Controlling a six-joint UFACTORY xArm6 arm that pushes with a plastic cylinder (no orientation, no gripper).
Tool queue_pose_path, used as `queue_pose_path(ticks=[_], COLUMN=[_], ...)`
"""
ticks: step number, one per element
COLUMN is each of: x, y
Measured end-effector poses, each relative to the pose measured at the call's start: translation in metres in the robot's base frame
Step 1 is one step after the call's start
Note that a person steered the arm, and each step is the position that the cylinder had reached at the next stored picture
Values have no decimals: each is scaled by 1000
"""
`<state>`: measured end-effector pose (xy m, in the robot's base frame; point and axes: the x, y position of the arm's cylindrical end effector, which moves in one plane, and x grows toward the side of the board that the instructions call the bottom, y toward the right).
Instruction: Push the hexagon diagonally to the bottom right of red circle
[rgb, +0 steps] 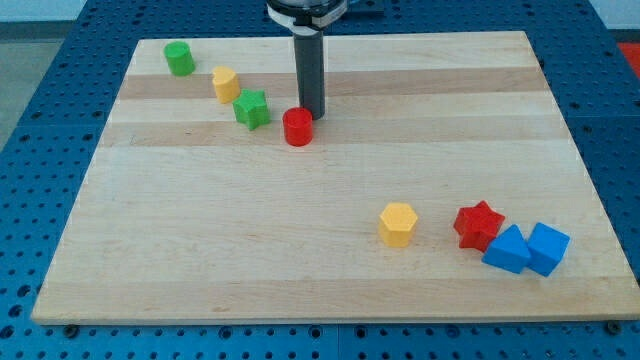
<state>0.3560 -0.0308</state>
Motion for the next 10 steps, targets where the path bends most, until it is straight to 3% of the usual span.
queue_pose_path(ticks=[2, 3, 4, 8, 10], x=[3, 4, 57, 120, 187], y=[-3, 23, 74, 125, 134])
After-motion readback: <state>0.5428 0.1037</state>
